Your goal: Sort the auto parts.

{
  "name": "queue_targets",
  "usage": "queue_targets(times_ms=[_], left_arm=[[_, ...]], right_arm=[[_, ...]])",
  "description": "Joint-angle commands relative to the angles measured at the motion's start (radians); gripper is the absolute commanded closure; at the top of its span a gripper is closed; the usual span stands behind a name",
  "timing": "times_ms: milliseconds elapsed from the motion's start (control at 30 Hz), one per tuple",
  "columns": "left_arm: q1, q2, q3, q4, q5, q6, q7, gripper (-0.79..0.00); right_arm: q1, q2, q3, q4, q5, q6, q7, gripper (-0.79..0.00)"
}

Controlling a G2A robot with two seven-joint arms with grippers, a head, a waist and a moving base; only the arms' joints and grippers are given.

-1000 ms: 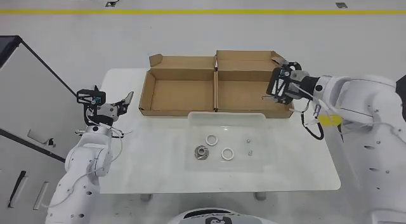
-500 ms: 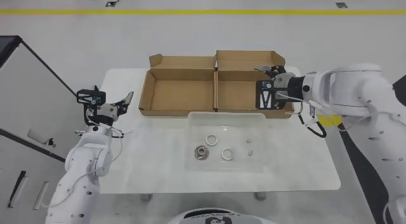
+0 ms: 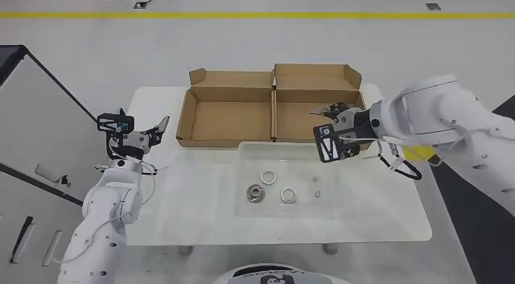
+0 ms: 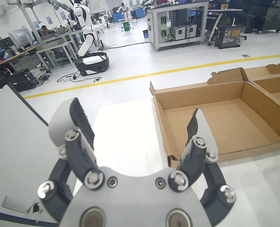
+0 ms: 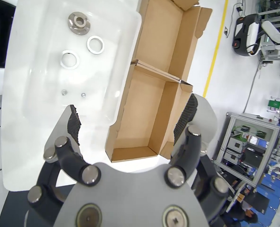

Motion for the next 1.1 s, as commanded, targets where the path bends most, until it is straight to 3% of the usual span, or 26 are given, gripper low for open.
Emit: queue_targets(times_ms=[0,500,800,1067], left_arm=[[0.000,0.000,0.000,0.000,0.000,0.000,0.000,-0.785],[0.000,0.000,0.000,0.000,0.000,0.000,0.000,-0.785],[0.000,0.000,0.000,0.000,0.000,0.000,0.000,-0.785],[0.000,0.000,0.000,0.000,0.000,0.000,0.000,-0.785]], right_arm=[[0.037,0.016,-0.043,-0.001,0.031,0.011,0.011,-0.785],[0.272,0.070,-0.388,-0.038,0.233,0.140,0.139,-0.785],[0.351,0.038,-0.528,0.004,0.265,0.193,0.193,-0.785],[0.360,-0.005,-0.574,0.056,0.296,0.220,0.214,-0.785]])
